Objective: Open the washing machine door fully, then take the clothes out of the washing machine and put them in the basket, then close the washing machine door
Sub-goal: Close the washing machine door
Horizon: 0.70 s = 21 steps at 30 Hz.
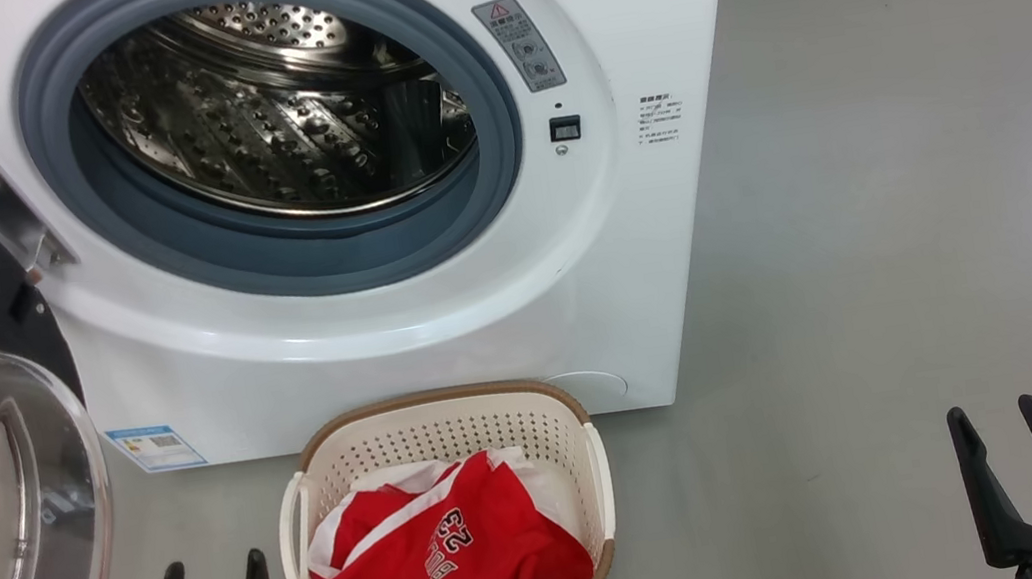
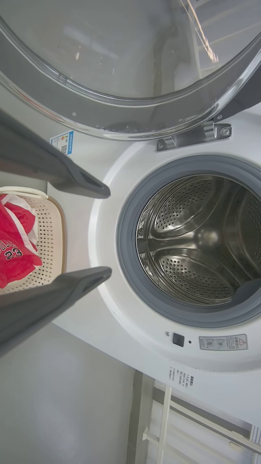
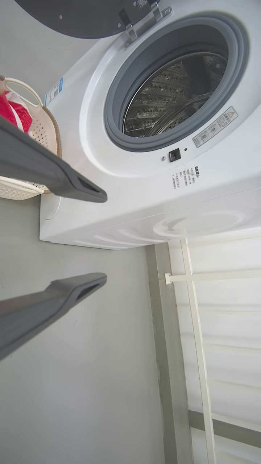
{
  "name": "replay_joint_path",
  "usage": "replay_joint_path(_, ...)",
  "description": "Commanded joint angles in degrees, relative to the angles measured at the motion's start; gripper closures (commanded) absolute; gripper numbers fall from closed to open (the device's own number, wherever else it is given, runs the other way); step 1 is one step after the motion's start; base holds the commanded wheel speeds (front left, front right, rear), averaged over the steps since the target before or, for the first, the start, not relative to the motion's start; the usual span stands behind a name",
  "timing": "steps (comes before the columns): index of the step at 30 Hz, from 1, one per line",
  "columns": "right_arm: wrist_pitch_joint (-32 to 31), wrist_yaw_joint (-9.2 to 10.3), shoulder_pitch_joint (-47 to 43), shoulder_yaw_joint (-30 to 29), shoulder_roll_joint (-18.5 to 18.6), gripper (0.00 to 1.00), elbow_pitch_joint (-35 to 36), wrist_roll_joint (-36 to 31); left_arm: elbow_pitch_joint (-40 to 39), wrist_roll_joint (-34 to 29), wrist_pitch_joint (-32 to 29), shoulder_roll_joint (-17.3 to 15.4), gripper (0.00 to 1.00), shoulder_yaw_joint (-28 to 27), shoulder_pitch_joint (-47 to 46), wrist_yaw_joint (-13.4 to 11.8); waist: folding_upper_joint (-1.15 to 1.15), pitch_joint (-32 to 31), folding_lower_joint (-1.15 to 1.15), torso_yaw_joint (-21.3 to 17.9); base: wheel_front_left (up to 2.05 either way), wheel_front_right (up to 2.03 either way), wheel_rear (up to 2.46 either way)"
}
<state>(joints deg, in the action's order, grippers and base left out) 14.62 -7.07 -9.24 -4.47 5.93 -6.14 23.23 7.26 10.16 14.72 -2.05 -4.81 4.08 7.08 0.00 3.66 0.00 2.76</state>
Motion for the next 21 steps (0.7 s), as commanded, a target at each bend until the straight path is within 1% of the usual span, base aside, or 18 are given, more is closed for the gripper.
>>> replay_joint_path(1, 0.38, -0.42, 0.74, 1.06, 1.0, 0.0, 1.49, 0.16, -1.74, 0.21, 0.28, -0.83, 0.0, -1.74, -0.01, -0.39, 0.0, -0.11, 0.0, 0.04, 0.0, 0.0, 0.0)
replay_joint_path(5, 0.38, -0.42, 0.72, 1.07, 1.09, 0.0, 1.51, 0.13, -1.96, 0.11, 0.28, -0.83, 0.0, -1.68, 0.19, -0.57, 0.0, -0.26, 0.0, 0.19, -0.08, 0.08, 0.0)
replay_joint_path(9, 0.38, -0.42, 0.75, 1.11, 1.2, 0.0, 1.57, 0.14, -2.02, 0.04, 0.28, -0.83, 0.0, -1.57, 0.28, -0.61, 0.0, -0.23, 0.0, 0.27, -0.57, 0.57, 0.0)
replay_joint_path(21, 0.38, -0.42, 1.0, 1.26, 1.42, 0.0, 1.68, 0.24, -2.81, 0.41, 0.28, -0.83, 0.0, -1.7, 0.29, -0.99, 0.0, 0.15, 0.0, 0.33, -1.12, 1.12, 0.0)
